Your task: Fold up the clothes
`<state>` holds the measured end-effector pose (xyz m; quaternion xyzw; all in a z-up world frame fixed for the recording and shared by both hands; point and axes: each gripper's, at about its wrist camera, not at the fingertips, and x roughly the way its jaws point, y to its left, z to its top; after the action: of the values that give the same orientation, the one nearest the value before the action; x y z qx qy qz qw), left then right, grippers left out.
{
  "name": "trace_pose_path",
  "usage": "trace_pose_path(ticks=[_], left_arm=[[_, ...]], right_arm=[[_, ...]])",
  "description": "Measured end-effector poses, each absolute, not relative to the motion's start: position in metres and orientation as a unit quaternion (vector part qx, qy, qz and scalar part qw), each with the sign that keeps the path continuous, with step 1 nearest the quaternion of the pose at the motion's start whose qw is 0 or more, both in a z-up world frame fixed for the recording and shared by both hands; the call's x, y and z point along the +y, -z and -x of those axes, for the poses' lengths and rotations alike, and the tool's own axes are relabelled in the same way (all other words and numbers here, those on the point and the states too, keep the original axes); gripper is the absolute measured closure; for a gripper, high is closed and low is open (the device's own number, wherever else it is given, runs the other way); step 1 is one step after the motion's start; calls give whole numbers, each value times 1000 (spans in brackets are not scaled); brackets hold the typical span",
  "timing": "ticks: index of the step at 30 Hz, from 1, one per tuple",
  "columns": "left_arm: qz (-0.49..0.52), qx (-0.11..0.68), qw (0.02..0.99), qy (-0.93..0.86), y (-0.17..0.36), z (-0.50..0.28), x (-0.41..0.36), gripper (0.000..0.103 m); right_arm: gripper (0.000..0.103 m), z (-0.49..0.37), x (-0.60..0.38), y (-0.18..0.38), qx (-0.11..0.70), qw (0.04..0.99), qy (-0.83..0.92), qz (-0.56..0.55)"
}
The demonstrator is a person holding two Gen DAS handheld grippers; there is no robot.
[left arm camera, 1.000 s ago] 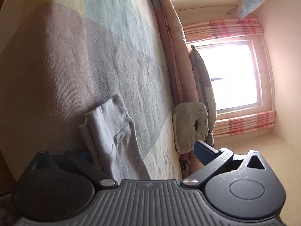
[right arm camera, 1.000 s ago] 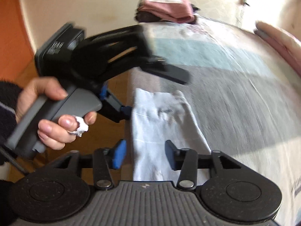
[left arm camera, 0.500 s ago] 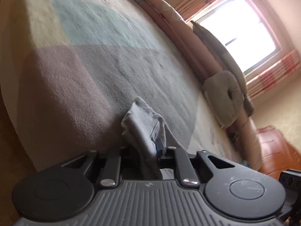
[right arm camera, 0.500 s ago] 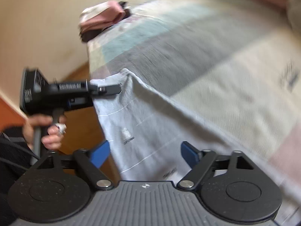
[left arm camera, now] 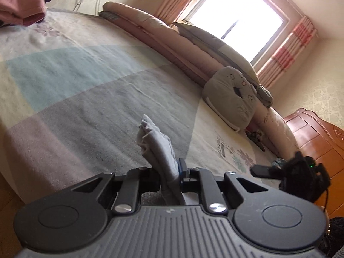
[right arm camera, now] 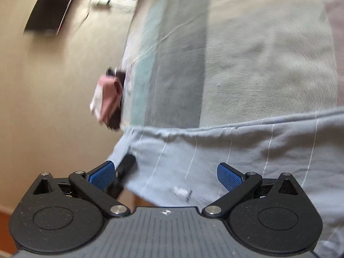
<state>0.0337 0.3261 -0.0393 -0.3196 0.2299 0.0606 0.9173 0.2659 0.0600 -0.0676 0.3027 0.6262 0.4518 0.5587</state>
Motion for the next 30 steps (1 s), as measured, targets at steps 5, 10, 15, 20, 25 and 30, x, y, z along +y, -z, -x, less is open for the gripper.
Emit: trace_pose_path(ticks=[5, 10, 15, 20, 25, 30], left_arm=[[314, 229, 920, -37, 38, -38, 322, 90], [312, 225, 923, -23, 40, -35, 322, 90], [322, 220, 921, -17, 41, -32, 325, 90], [323, 219, 920, -11, 41, -33, 326, 90], [325, 219, 920, -14, 44, -34, 324, 90], [327, 215, 920, -14, 42, -33, 317, 90]], right_arm=[[0, -269, 68, 76, 634, 569, -414, -321], [0, -274, 82, 75, 625, 608, -385, -301], [0, -278, 90, 74, 605, 639, -374, -293], [0, -270, 88, 70, 611, 638, -369, -290], [0, -243, 74, 74, 648, 599, -371, -289], [0, -216, 70, 88, 682, 562, -367, -291]])
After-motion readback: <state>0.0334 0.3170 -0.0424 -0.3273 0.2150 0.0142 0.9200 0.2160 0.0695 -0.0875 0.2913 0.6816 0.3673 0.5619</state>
